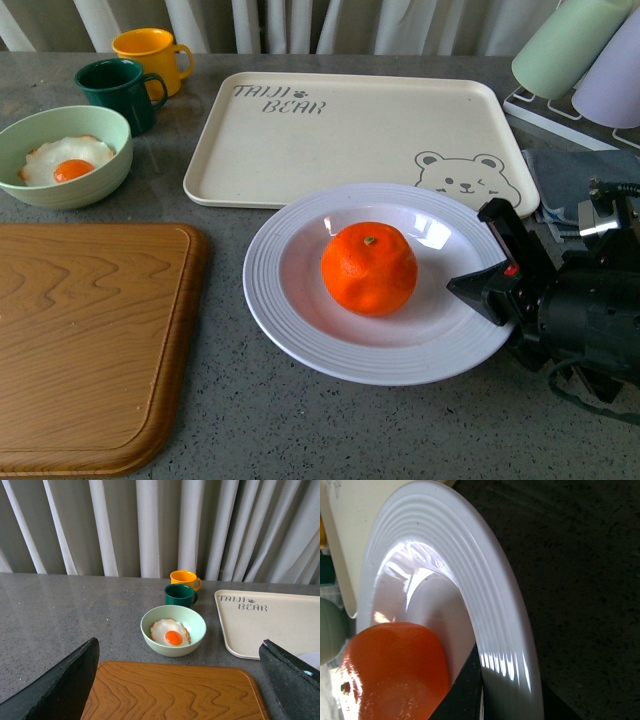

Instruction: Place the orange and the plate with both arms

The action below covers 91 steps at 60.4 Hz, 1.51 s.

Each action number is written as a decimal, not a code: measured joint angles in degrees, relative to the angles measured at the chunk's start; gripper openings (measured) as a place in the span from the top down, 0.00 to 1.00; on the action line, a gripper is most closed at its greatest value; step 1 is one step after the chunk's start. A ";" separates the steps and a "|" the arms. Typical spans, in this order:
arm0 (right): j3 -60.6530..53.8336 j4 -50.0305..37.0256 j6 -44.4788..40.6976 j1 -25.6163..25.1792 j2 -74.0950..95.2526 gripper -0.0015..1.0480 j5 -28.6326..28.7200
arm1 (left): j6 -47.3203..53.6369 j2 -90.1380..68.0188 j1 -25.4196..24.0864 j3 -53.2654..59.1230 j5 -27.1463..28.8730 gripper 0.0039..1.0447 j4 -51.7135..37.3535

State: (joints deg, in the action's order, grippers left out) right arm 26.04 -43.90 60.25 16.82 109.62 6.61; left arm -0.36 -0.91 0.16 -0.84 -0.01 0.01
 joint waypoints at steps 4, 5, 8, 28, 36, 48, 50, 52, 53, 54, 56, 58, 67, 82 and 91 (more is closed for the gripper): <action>-0.59 -0.04 0.28 -0.42 -1.27 0.97 0.07 | 0.00 0.00 0.00 0.00 0.00 0.08 0.00; -0.94 -0.04 0.46 -0.68 -1.66 0.97 0.07 | 0.00 0.00 0.00 0.00 0.00 0.08 0.00; -1.81 -0.13 0.61 -1.27 -2.64 0.97 0.07 | 0.00 0.00 0.00 0.00 0.00 0.08 0.00; -7.93 -0.61 0.20 -4.46 -13.86 0.97 0.44 | 0.00 0.00 0.00 0.00 0.00 0.08 0.00; -7.37 -0.31 0.17 -4.85 -17.79 0.97 1.25 | 0.00 0.00 0.00 0.00 0.00 0.08 0.00; -1.92 -2.38 0.15 -4.28 -15.08 0.97 0.68 | 0.00 0.00 0.00 0.00 0.00 0.08 0.00; -0.55 -3.23 0.28 -4.07 -13.77 0.97 0.68 | 0.00 0.00 0.00 0.00 0.00 0.08 0.00; 0.85 -4.22 0.70 -3.85 -12.31 0.97 0.83 | 0.00 0.00 0.00 0.00 0.00 0.08 0.00; 1.33 -4.59 0.76 -3.78 -11.78 0.97 0.92 | 0.00 0.00 0.00 0.00 0.00 0.08 0.00; 2.36 -5.20 1.11 -3.63 -10.73 0.97 1.07 | 0.00 0.00 0.00 0.00 0.00 0.08 0.00; 3.52 -5.73 1.33 -3.41 -9.60 0.97 1.14 | 0.00 0.00 0.00 0.00 0.00 0.08 0.00; 5.38 -5.97 1.51 -3.15 -7.85 0.97 1.18 | 0.00 0.00 0.00 0.00 0.00 0.08 0.00; 14.40 -4.33 1.66 -2.01 0.04 0.97 1.11 | 0.00 0.00 0.00 0.00 0.00 0.08 0.00; 30.45 2.19 1.20 -1.01 11.87 0.97 0.66 | 0.00 0.00 0.00 0.00 0.00 0.08 0.00; 38.07 5.64 1.18 -0.57 15.96 0.97 0.50 | 0.00 0.00 0.00 0.00 0.00 0.08 0.00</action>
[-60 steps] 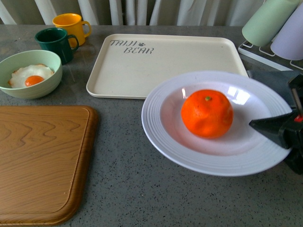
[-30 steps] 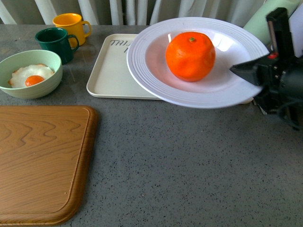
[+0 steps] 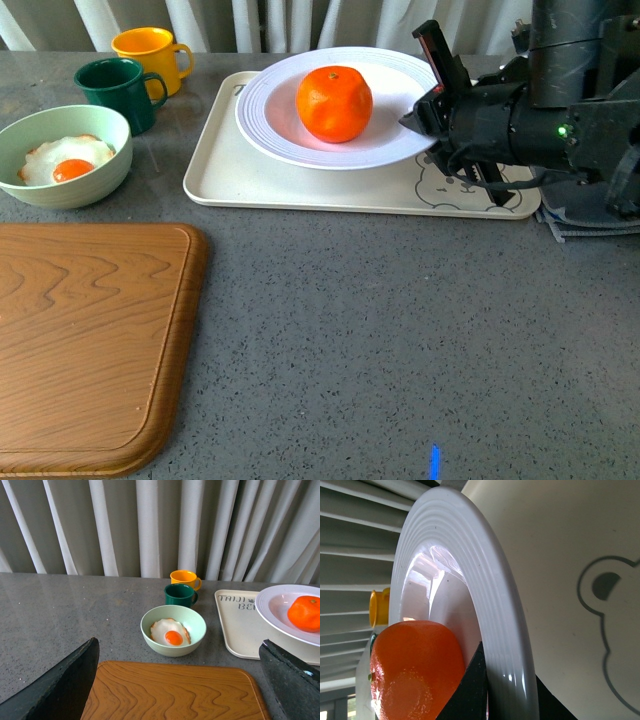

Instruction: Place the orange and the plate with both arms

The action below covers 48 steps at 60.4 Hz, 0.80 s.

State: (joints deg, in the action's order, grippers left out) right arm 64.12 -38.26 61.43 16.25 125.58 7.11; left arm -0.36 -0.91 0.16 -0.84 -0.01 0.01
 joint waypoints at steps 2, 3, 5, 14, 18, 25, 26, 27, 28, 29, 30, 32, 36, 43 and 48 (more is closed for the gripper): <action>1.33 0.61 0.00 0.07 0.70 0.97 -0.04 | 0.00 0.00 0.00 0.00 0.00 0.08 0.00; 1.77 0.85 0.00 0.09 0.92 0.97 -0.04 | 0.00 0.00 0.00 0.00 0.00 0.08 0.00; 2.99 1.55 -0.02 0.15 1.53 0.97 -0.07 | 0.00 0.00 0.00 0.00 0.00 0.08 0.00; 6.29 3.65 -1.07 0.39 3.52 0.97 -0.20 | 0.00 0.00 0.00 0.00 0.00 0.08 0.00; 6.78 4.02 -1.25 0.52 4.00 0.97 -0.22 | 0.00 0.00 0.00 0.00 0.00 0.08 0.00; 7.08 4.68 -1.36 0.61 4.61 0.97 -0.24 | 0.00 0.00 0.00 0.00 0.00 0.08 0.00; 7.10 4.74 -1.42 0.61 4.68 0.97 -0.26 | 0.00 0.00 0.00 0.00 0.00 0.08 0.00; 7.13 4.83 -1.51 0.61 4.79 0.97 -0.31 | 0.00 0.00 0.00 0.00 0.00 0.08 0.00; 7.13 4.92 -1.51 0.61 4.83 0.97 -0.33 | 0.00 0.00 0.00 0.00 0.00 0.08 0.00; 7.15 5.05 -1.53 0.61 4.92 0.97 -0.48 | 0.00 0.00 0.00 0.00 0.00 0.08 0.00; 7.15 5.09 -1.64 0.61 4.94 0.97 -0.52 | 0.00 0.00 0.00 0.00 0.00 0.08 0.00; 7.15 5.22 -1.70 0.59 5.03 0.97 -0.68 | 0.00 0.00 0.00 0.00 0.00 0.08 0.00; 7.15 5.44 -1.77 0.59 5.31 0.97 -0.85 | 0.00 0.00 0.00 0.00 0.00 0.08 0.00; 7.15 6.29 -1.95 0.57 5.70 0.97 -1.18 | -0.02 0.00 0.00 0.00 0.00 0.08 0.00; 7.15 7.02 -1.88 0.46 5.88 0.97 -1.33 | 0.00 0.00 0.00 0.00 0.00 0.08 0.00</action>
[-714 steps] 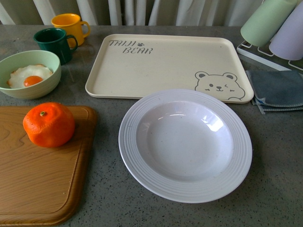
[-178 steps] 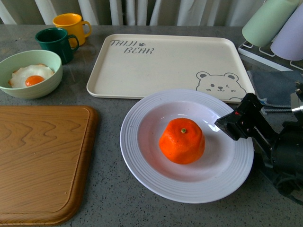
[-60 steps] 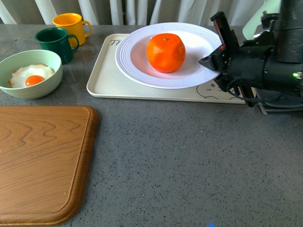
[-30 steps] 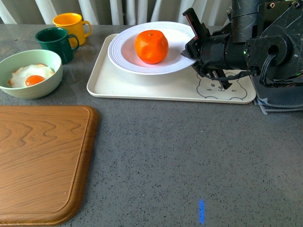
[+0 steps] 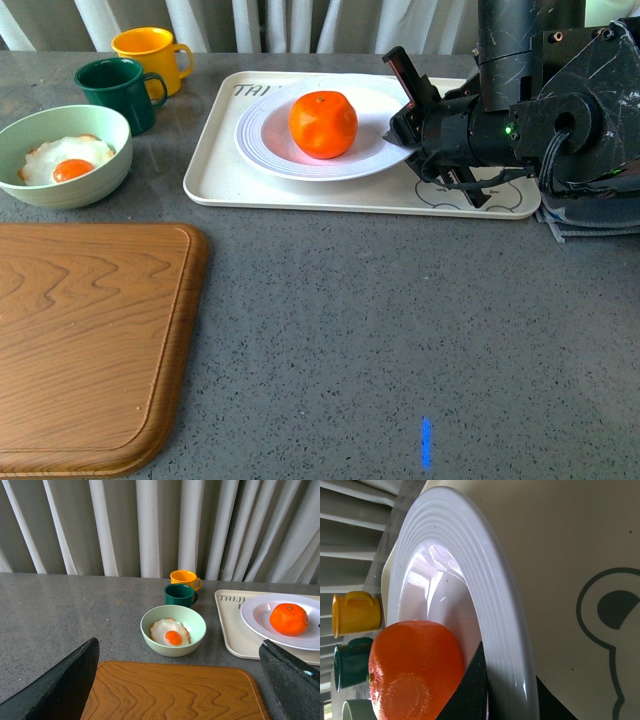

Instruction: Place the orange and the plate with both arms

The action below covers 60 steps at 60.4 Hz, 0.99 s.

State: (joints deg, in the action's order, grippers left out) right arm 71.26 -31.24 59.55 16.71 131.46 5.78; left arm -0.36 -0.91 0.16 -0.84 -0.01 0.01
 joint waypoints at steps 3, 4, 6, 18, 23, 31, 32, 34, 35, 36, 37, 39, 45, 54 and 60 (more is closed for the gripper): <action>0.00 0.15 -0.02 0.00 0.00 0.97 -0.02 | 0.00 0.00 0.00 0.00 0.00 0.08 0.00; 0.00 0.20 -0.02 0.00 0.00 0.97 -0.02 | 0.00 0.00 0.00 0.00 0.00 0.08 0.00; 0.00 0.22 -0.04 0.00 0.00 0.94 0.00 | 0.00 0.00 0.00 0.00 0.00 0.08 0.00; -0.92 -0.37 -0.07 -0.39 -0.11 0.66 0.00 | 0.00 0.00 0.00 0.00 0.00 0.08 0.00; -2.23 -1.40 -0.35 -0.61 -0.83 0.54 0.20 | 0.00 0.00 0.00 0.00 0.00 0.08 0.00; -5.49 -3.19 -0.85 -0.90 -2.89 0.36 0.94 | 0.00 0.00 0.00 0.00 0.00 0.08 0.00; -6.25 -3.61 -0.98 -0.96 -3.43 0.32 1.20 | 0.00 0.00 0.00 0.00 0.00 0.08 0.00; -7.67 -4.50 -1.49 -1.09 -4.59 0.26 1.51 | -0.02 0.00 0.00 0.00 0.00 0.08 0.00; -8.39 -4.94 -1.70 -1.16 -5.16 0.23 1.60 | 0.00 0.00 0.00 0.00 0.00 0.08 0.00; -8.76 -5.16 -1.95 -1.18 -5.53 0.21 1.75 | 0.00 0.00 0.00 0.00 0.00 0.08 0.00; -9.16 -5.38 -2.01 -1.22 -5.88 0.19 1.79 | 0.00 0.00 0.00 0.00 0.00 0.08 0.00; -10.10 -5.97 -2.47 -1.33 -6.80 0.15 2.08 | 0.00 0.00 0.00 0.00 0.00 0.08 0.00; -13.90 -8.07 -4.22 -1.64 -10.91 0.08 2.89 | -0.02 0.00 0.00 0.00 0.00 0.08 0.00; -20.28 -10.40 -8.83 -1.86 -18.40 0.09 3.15 | 0.00 0.00 0.00 0.00 0.00 0.08 0.00; -25.44 -11.30 -13.22 -1.81 -24.92 0.09 3.32 | 0.00 0.00 0.00 0.00 0.00 0.08 0.00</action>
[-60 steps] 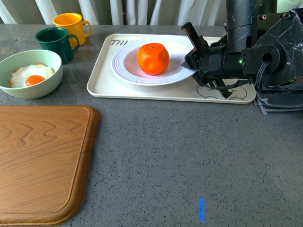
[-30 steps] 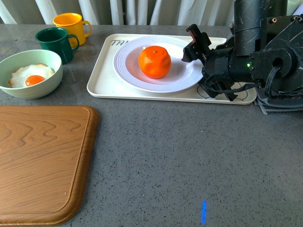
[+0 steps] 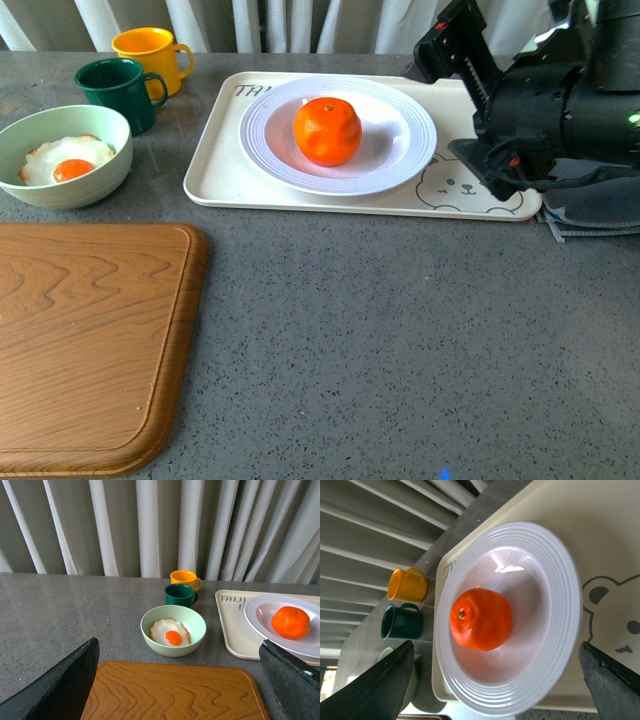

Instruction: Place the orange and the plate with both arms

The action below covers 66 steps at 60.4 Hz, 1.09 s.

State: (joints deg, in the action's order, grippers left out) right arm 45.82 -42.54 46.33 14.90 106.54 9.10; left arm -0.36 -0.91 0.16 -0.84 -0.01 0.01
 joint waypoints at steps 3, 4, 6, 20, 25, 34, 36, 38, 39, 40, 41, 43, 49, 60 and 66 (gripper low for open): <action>-1.97 -2.34 -3.58 0.33 -1.42 0.11 -2.93 | 0.00 0.00 0.00 0.00 0.00 0.08 0.00; -3.41 -6.01 -5.90 0.55 -2.23 0.14 -6.95 | -0.02 0.00 0.00 0.00 0.02 0.08 0.00; -5.88 -12.48 -13.27 0.76 -3.28 0.20 -13.62 | 0.00 0.00 0.00 0.00 -0.07 0.08 0.00; -20.20 -24.96 -40.50 -2.89 -13.53 0.55 -20.92 | 0.00 0.00 0.00 0.00 0.00 0.08 0.00; -24.85 -24.96 -43.56 -4.44 -17.46 0.70 -19.30 | 0.00 0.00 0.00 0.00 0.00 0.08 0.00; -31.10 -23.82 -45.05 -6.67 -24.87 0.97 -16.92 | 0.00 0.00 0.00 0.00 0.00 0.08 0.00; -32.83 -23.06 -45.68 -7.28 -27.43 0.98 -16.28 | 0.00 0.00 0.00 0.00 0.00 0.08 0.00; -34.29 -22.16 -45.77 -7.89 -29.59 0.98 -15.69 | 0.00 0.00 0.00 0.00 0.00 0.08 0.00; -35.01 -21.64 -45.79 -8.20 -30.73 0.98 -15.45 | 0.00 0.00 0.00 0.00 0.00 0.08 0.00; -35.54 -21.22 -45.79 -8.41 -31.65 0.98 -15.30 | 0.00 0.00 0.00 0.00 0.00 0.08 0.00; -36.20 -20.68 -45.81 -8.72 -32.76 0.98 -15.17 | 0.00 0.00 0.00 0.00 0.00 0.08 0.00; -37.05 -19.87 -45.79 -9.11 -34.38 0.98 -14.86 | 0.00 0.00 0.00 0.00 0.00 0.08 0.00; -39.30 -17.00 -45.81 -10.05 -39.56 0.98 -13.77 | 0.00 0.00 0.00 0.00 0.00 0.08 0.00; -41.86 -11.72 -45.97 -14.05 -47.39 0.98 -9.49 | 0.00 0.00 0.00 0.00 0.00 0.08 0.00; -42.99 -8.26 -45.97 -14.69 -52.04 0.98 -9.31 | 0.00 0.00 0.00 0.00 -0.02 0.08 0.00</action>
State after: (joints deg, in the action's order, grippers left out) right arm 2.83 -50.81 0.36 0.21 54.50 -0.21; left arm -0.36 -0.91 0.16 -0.84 -0.03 0.01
